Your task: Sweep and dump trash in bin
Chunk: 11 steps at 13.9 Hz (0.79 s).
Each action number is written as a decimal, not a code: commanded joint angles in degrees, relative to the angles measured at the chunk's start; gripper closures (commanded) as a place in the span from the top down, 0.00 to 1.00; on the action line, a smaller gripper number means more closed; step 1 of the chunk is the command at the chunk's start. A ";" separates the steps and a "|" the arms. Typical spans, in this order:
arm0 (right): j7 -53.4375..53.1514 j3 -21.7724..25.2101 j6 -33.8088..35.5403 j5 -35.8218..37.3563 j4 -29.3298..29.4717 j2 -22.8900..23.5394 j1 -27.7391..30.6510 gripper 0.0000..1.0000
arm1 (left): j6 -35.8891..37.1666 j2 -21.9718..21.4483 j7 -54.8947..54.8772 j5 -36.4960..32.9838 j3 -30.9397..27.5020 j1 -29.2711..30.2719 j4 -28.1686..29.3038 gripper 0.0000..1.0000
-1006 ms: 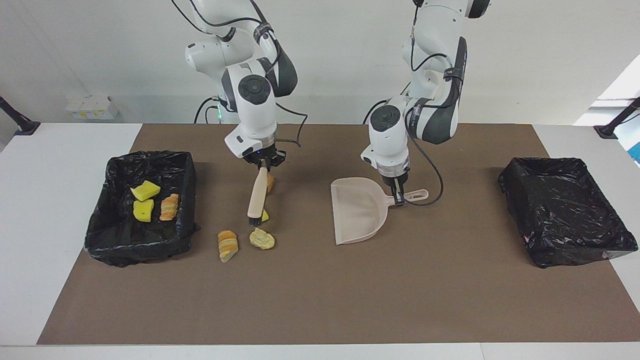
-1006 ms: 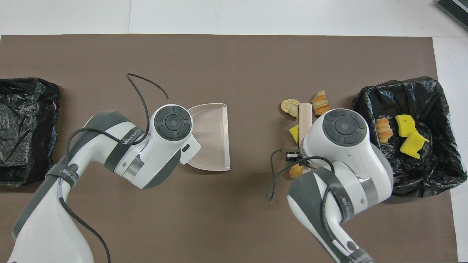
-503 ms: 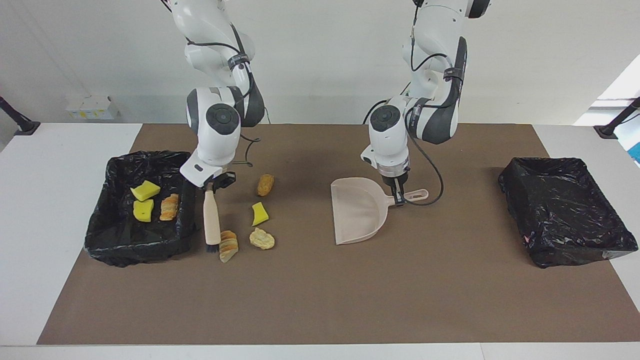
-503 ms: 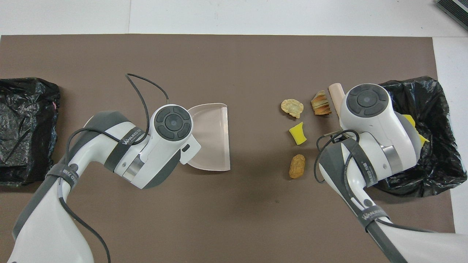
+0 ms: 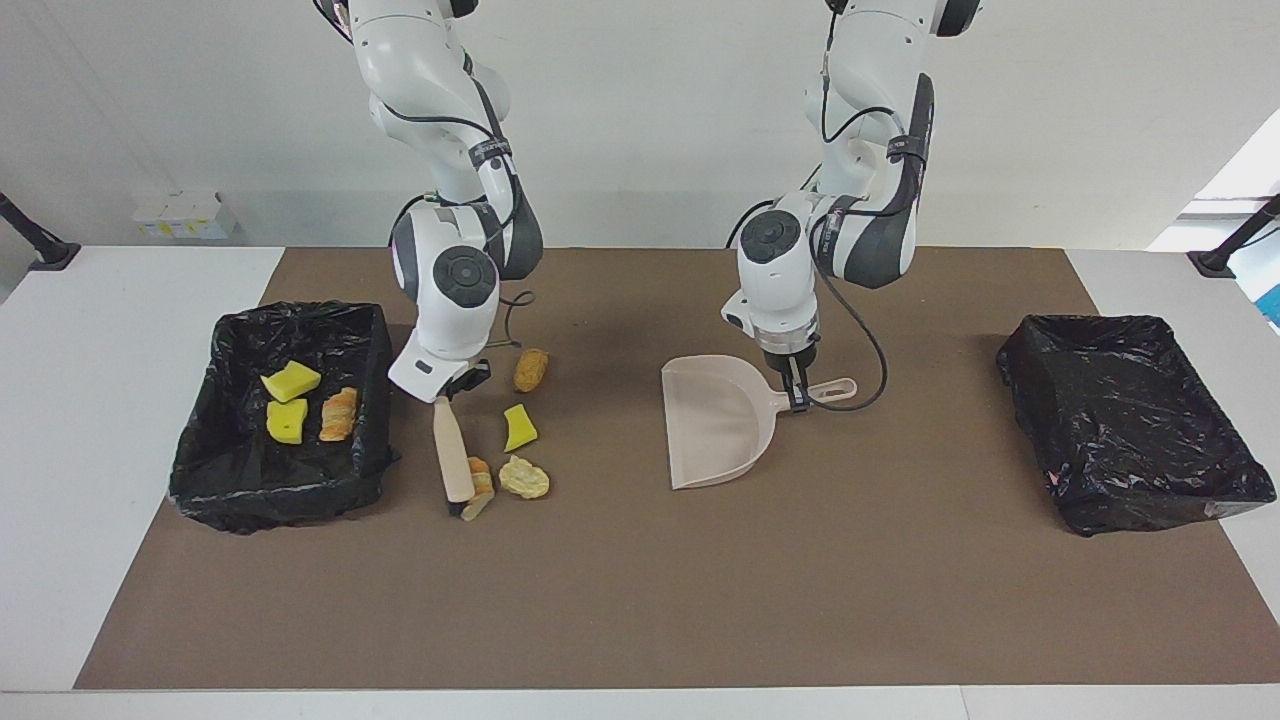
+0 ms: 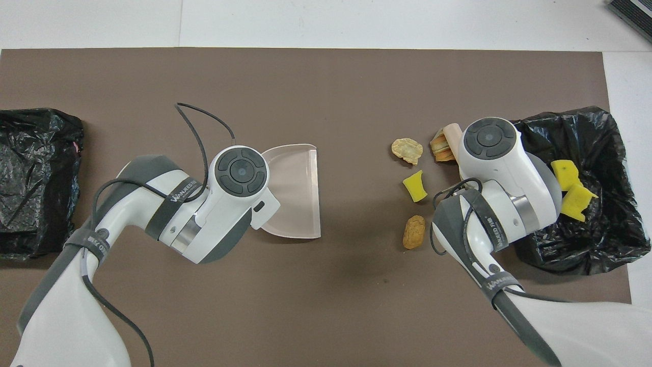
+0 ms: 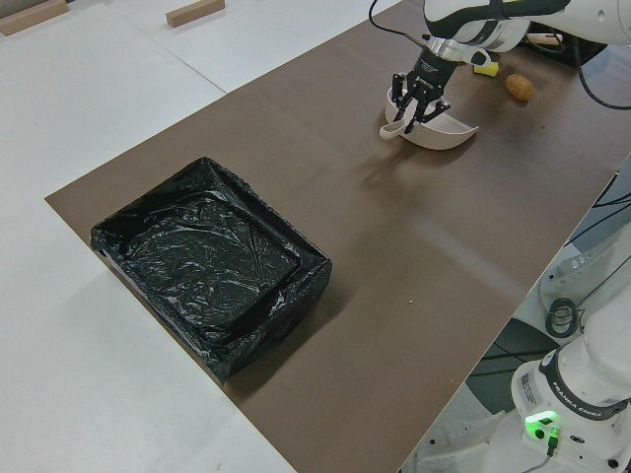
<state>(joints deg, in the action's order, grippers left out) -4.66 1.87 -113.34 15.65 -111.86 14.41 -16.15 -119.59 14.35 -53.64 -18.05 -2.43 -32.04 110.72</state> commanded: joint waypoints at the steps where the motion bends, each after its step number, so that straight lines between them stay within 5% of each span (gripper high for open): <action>1: 0.10 -0.29 -2.14 -6.39 -1.08 -0.08 -1.68 0.00 | -0.74 -1.60 1.08 -0.94 -0.56 -1.09 3.10 0.00; 11: -10.28 -0.20 -8.03 -29.68 0.50 1.94 -16.62 0.00 | 1.02 -2.83 13.12 -0.94 -0.47 -1.18 4.94 0.00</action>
<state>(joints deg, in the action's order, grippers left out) -14.62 1.69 -120.10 -8.90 -112.08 15.57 -31.41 -118.45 13.48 -43.04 -18.05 -2.24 -32.26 112.16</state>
